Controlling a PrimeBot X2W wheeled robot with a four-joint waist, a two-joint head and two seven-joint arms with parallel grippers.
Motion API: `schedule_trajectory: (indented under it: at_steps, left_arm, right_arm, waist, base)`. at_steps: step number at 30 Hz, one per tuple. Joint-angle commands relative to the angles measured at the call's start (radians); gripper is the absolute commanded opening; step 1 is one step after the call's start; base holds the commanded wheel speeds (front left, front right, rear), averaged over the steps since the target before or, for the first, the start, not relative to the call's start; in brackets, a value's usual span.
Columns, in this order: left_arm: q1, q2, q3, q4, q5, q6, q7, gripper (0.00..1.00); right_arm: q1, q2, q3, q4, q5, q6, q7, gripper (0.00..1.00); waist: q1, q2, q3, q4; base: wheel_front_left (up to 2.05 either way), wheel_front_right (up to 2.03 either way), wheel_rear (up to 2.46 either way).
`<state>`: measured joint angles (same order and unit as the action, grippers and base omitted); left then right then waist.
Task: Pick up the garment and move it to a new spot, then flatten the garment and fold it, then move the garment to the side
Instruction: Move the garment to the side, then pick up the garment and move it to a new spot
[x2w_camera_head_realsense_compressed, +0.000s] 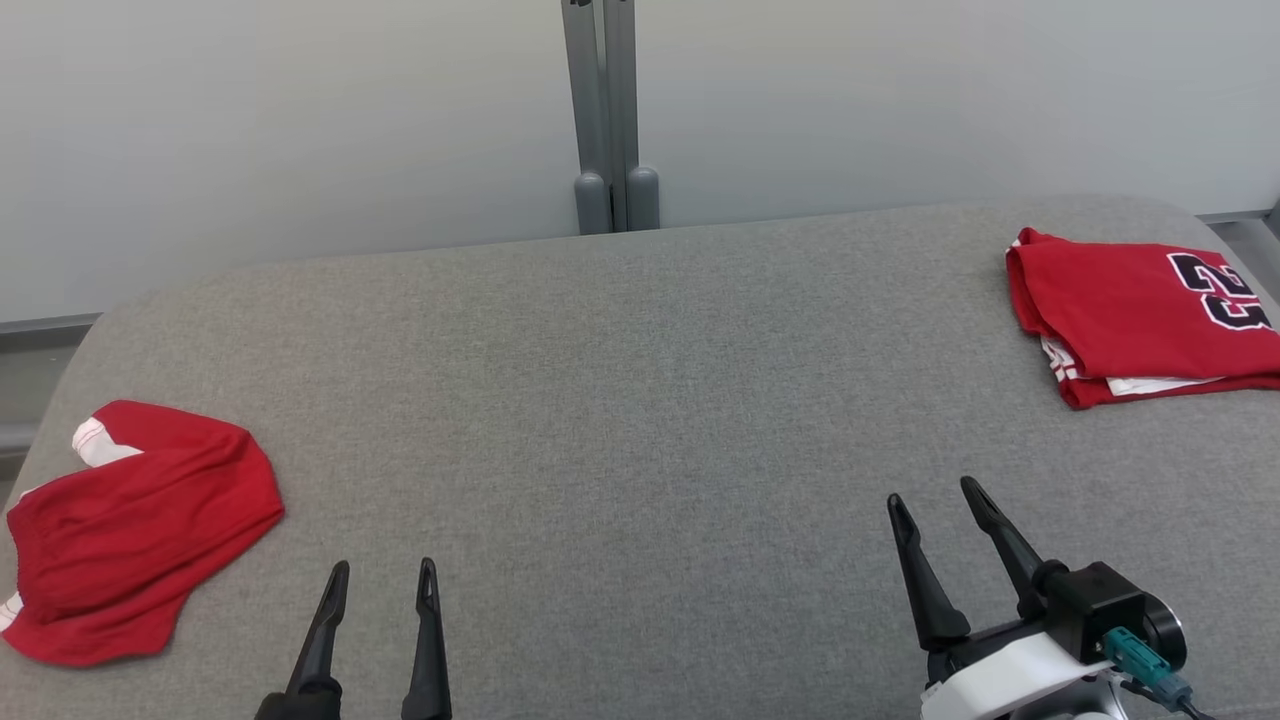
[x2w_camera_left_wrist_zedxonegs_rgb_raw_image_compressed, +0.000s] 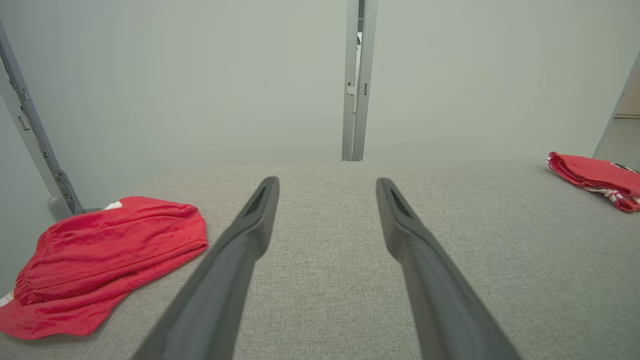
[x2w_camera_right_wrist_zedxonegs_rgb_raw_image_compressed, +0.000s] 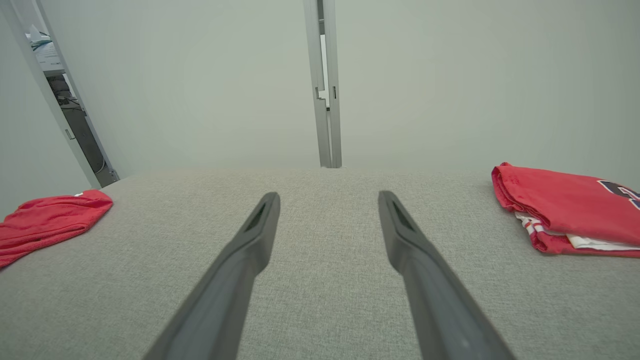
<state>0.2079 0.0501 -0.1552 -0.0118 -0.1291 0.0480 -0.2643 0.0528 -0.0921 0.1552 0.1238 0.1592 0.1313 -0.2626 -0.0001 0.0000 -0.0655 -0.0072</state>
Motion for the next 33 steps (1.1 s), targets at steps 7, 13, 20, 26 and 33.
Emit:
schedule_trajectory:
  at_steps: [7, 13, 20, 26, 33]
  left_arm:
    - [-0.004, 0.001, 0.0, 0.013, 0.007, 0.003, 0.0, 1.0]
    - [-0.008, 0.001, 0.001, 0.017, 0.013, 0.004, 0.0, 1.0]
    - [-0.007, 0.001, 0.003, 0.022, 0.009, 0.002, 0.0, 1.0]
    - [-0.009, 0.001, 0.003, 0.026, 0.005, -0.001, 0.0, 1.0]
    - [-0.013, 0.001, -0.004, 0.033, 0.01, -0.003, 0.0, 1.0]
  right_arm:
    - [0.009, 0.005, -0.005, -0.004, 0.005, -0.001, -0.003, 1.0]
    - [0.009, 0.012, 0.0, 0.001, 0.012, -0.001, -0.003, 1.0]
    - [0.015, 0.014, -0.003, 0.003, 0.017, -0.001, -0.003, 1.0]
    - [0.021, 0.015, -0.007, 0.005, 0.021, -0.001, -0.003, 1.0]
    - [0.027, 0.018, -0.001, 0.01, 0.025, -0.001, -0.003, 1.0]
  waist:
    - [0.0001, 0.0, -0.002, 0.002]
    - [0.0001, 0.0, -0.002, 0.001]
    - [0.0001, 0.0, -0.002, 0.006]
    - [0.0001, 0.0, -0.002, 0.015]
    - [0.0001, 0.0, 0.0, 0.048]
  base:
    - [0.0, 0.0, 0.0]
    - [0.0, 0.0, 0.0]
    - [0.0, 0.0, 0.0]
    - [0.0, 0.0, 0.0]
    - [0.0, 0.0, 0.0]
